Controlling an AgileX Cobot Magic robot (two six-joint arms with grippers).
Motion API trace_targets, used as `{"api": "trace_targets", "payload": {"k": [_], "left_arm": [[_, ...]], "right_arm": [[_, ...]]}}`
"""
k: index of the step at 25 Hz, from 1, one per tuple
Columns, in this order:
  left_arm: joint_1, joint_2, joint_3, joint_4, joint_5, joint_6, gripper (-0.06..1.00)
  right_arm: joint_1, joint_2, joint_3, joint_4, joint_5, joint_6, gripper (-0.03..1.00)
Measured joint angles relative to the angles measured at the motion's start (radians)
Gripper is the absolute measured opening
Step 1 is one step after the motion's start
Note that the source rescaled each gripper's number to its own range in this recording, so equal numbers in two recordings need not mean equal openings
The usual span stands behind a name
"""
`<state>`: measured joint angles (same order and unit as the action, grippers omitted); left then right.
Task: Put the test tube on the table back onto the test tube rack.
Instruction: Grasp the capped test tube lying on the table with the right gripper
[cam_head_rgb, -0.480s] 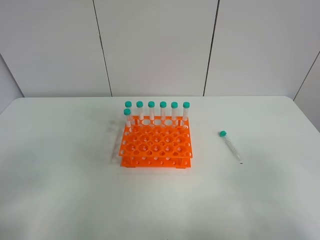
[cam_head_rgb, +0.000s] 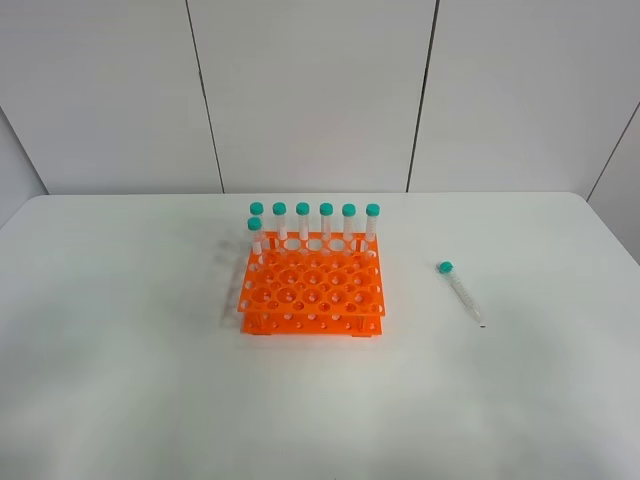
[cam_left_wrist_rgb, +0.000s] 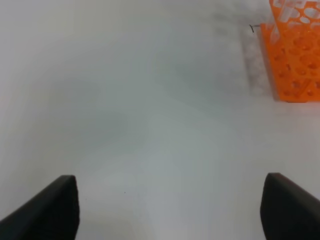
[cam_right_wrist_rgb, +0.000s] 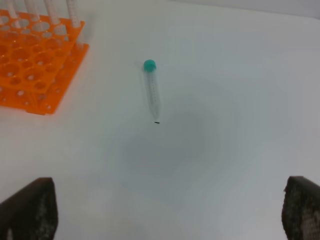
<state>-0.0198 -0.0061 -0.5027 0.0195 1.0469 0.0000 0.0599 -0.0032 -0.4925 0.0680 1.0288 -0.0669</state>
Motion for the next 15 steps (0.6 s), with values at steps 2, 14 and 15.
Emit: {"api": "trace_targets", "payload": {"k": [2, 14, 15], "left_arm": [[0.000, 0.000, 0.000, 0.000, 0.000, 0.000, 1.00], [0.000, 0.000, 0.000, 0.000, 0.000, 0.000, 1.00], [0.000, 0.000, 0.000, 0.000, 0.000, 0.000, 1.00]], "right_arm": [[0.000, 0.029, -0.019, 0.000, 0.002, 0.000, 1.00], [0.000, 0.888, -0.479, 0.000, -0.003, 0.000, 1.00], [0.000, 0.972, -0.526, 0.000, -0.003, -0.003, 1.00]]}}
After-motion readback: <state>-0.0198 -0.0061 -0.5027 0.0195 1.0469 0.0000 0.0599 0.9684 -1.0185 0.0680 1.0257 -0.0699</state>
